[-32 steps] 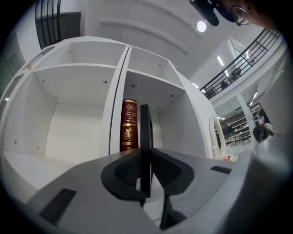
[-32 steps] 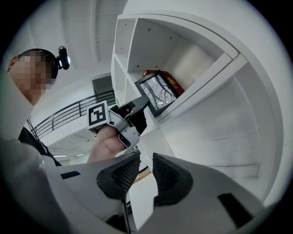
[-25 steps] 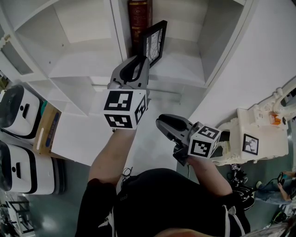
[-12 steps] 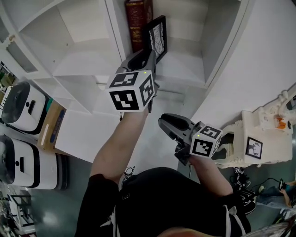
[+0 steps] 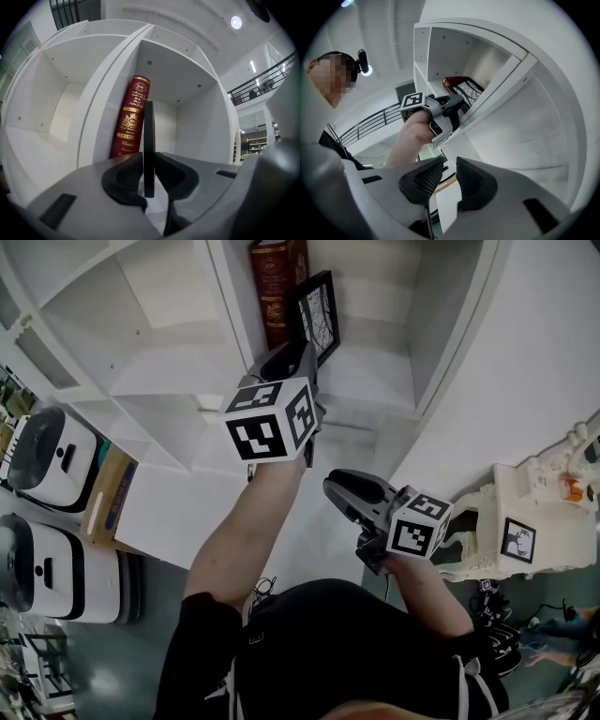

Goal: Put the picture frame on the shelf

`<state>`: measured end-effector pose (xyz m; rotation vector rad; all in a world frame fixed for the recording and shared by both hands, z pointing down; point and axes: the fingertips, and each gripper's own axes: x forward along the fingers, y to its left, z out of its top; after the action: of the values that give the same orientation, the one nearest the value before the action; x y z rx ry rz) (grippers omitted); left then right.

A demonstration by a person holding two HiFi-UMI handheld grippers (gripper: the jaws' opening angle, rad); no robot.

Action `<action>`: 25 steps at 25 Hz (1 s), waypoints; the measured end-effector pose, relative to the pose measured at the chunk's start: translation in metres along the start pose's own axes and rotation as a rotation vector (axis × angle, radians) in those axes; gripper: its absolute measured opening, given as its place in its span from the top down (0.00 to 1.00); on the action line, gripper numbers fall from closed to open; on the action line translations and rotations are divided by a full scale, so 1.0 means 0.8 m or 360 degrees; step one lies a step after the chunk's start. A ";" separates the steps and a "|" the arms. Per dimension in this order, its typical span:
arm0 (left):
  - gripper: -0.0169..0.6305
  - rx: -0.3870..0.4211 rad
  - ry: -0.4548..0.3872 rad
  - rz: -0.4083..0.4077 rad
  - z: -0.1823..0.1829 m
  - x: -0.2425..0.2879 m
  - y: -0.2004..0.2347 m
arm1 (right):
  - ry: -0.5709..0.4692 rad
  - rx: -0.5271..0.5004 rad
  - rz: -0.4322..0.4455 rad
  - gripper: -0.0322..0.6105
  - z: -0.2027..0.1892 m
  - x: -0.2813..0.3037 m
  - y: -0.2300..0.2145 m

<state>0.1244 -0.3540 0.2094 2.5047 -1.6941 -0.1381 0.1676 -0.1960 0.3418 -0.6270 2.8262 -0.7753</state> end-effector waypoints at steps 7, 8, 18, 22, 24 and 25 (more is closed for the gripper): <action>0.86 0.0013 -0.0037 0.0059 -0.003 -0.010 0.003 | 0.0000 0.0006 -0.0003 0.80 -0.003 -0.001 0.002; 0.86 0.0027 -0.0039 0.0058 -0.004 -0.011 0.002 | 0.0002 0.0006 -0.0004 0.80 -0.004 -0.001 0.002; 0.85 -0.0044 -0.0014 0.0019 -0.012 -0.012 0.006 | 0.0015 0.0002 -0.0020 0.80 -0.007 0.000 0.006; 0.85 -0.0082 -0.0010 -0.0022 -0.012 -0.016 0.003 | 0.0011 0.0001 -0.0022 0.80 -0.008 -0.001 0.006; 0.85 -0.0103 -0.0013 -0.0041 -0.013 -0.019 0.002 | 0.0012 0.0002 -0.0031 0.80 -0.008 -0.002 0.006; 0.85 -0.0119 -0.0014 -0.0051 -0.014 -0.020 0.001 | 0.0011 0.0002 -0.0033 0.80 -0.008 -0.002 0.006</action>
<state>0.1188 -0.3388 0.2205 2.4812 -1.6210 -0.2116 0.1659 -0.1887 0.3454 -0.6553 2.8299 -0.7841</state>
